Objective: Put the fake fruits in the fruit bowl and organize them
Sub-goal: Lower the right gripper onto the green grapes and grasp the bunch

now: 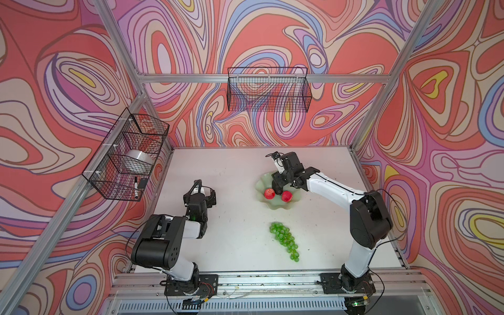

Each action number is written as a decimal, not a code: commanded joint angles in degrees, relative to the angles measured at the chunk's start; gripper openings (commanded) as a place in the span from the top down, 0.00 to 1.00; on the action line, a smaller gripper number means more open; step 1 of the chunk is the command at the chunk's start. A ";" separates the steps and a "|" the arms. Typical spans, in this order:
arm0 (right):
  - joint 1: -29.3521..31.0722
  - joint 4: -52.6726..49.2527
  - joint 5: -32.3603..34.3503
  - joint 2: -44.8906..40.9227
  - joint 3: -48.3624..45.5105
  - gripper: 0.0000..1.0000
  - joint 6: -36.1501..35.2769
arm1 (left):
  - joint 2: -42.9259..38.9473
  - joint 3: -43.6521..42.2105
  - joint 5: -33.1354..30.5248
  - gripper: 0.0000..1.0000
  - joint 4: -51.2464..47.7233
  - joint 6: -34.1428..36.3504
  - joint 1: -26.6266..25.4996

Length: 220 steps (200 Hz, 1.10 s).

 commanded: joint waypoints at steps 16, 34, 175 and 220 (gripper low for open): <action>7.43 -9.79 -0.03 -11.62 -8.70 0.25 7.11 | 0.01 0.62 0.11 0.00 0.35 0.58 0.51; 12.91 -12.58 -0.64 -15.78 -13.39 0.23 12.32 | 0.02 0.57 0.12 0.00 0.34 0.51 0.46; 24.38 -14.30 -1.06 -14.86 -26.39 0.13 28.60 | 0.06 0.60 0.18 0.00 0.35 0.51 0.50; 24.38 -10.92 -1.65 -10.48 -27.10 0.13 29.51 | 0.06 0.60 0.13 0.00 0.35 0.52 0.51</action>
